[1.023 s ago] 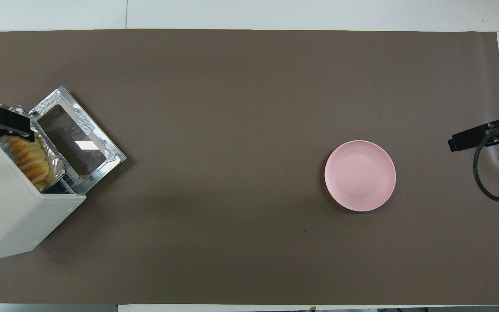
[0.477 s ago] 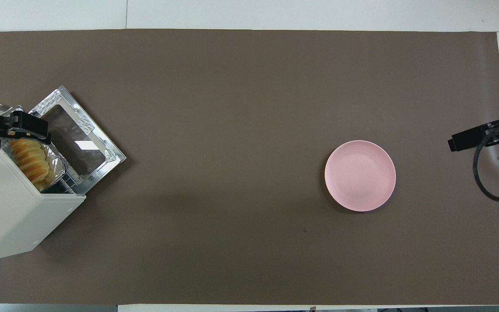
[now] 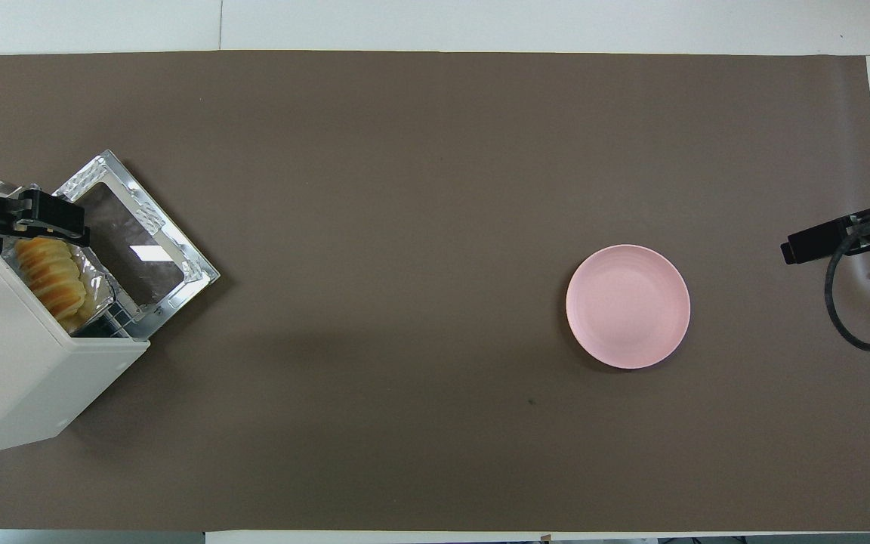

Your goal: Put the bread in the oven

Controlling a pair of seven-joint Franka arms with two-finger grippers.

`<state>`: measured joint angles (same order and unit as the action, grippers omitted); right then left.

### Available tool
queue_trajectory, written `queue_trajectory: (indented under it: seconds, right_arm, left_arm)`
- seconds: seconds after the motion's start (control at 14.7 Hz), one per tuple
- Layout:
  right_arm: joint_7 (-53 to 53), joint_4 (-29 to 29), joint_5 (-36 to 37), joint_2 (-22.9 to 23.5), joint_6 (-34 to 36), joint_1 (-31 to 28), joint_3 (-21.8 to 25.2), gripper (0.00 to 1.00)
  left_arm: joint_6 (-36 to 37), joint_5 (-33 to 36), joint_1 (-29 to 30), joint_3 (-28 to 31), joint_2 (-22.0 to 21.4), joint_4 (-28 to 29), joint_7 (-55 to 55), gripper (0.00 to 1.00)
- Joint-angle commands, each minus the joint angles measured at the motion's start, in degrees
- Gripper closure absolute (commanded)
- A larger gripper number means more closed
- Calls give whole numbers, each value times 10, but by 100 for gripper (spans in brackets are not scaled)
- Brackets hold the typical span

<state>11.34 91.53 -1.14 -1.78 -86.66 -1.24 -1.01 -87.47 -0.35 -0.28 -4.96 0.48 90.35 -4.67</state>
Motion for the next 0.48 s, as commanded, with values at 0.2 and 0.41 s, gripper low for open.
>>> queue_trajectory:
  seconds: [0.2,0.41]
  right_arm:
    - [-7,14,-5,-14,4,-5,-2,0]
    - [-7,14,-5,-14,4,-5,-2,0]
  left_arm:
    - [-22,-11,7,-4,-4,8,14,0]
    - [-31,-11,7,-3,-3,6,13,0]
